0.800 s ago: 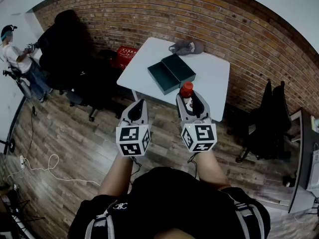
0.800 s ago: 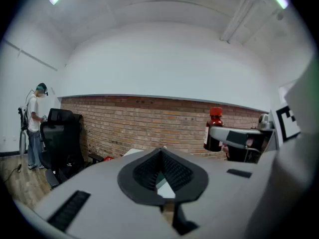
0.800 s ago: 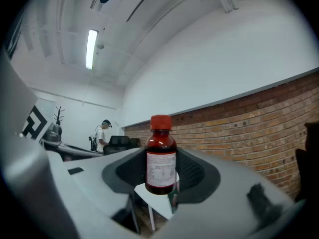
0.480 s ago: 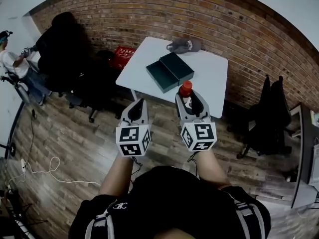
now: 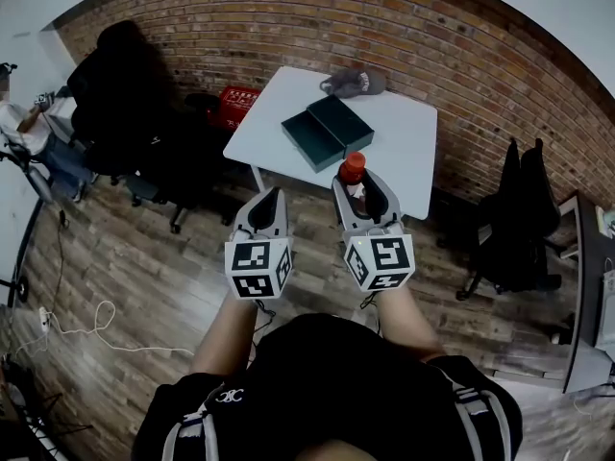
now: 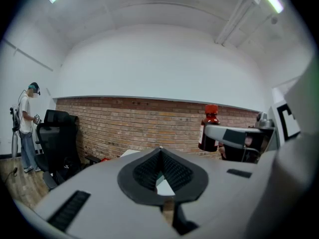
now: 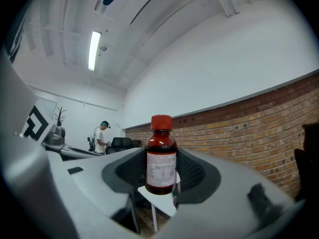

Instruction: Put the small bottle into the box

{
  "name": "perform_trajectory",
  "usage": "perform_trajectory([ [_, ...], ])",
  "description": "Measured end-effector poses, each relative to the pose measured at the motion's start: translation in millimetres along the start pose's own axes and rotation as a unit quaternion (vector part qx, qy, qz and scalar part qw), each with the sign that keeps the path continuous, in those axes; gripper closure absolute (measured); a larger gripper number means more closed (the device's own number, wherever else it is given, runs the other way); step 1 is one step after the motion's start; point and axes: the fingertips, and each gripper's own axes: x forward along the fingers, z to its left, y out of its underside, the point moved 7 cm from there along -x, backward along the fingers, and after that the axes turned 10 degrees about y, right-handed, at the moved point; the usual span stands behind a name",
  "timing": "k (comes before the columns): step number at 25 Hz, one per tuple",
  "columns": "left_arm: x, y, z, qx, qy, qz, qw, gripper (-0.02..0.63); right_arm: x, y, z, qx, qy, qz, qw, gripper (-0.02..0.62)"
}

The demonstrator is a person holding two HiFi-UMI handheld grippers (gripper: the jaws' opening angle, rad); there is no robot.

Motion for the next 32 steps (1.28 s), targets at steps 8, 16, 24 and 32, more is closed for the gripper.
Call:
perform_trajectory([
  [8, -22.7, 16.1, 21.4, -0.007, 0.005, 0.004, 1.0, 0.603, -3.6, 7.3, 12.9, 0.058, 0.018, 0.019, 0.998, 0.394],
  [16, -29.0, 28.8, 35.2, -0.009, 0.01, 0.018, 0.9997, 0.603, -6.0, 21.7, 16.8, 0.061, 0.037, 0.03, 0.997, 0.394],
  [24, -0.4, 27.0, 56.7, -0.001, 0.005, 0.023, 0.9997, 0.603, 31.0, 31.5, 13.0, 0.064, 0.027, 0.029, 0.997, 0.394],
  [32, 54.3, 19.8, 80.8, 0.013, -0.001, 0.019, 0.9997, 0.603, 92.1, 43.0, -7.3, 0.063, 0.013, 0.028, 0.998, 0.394],
])
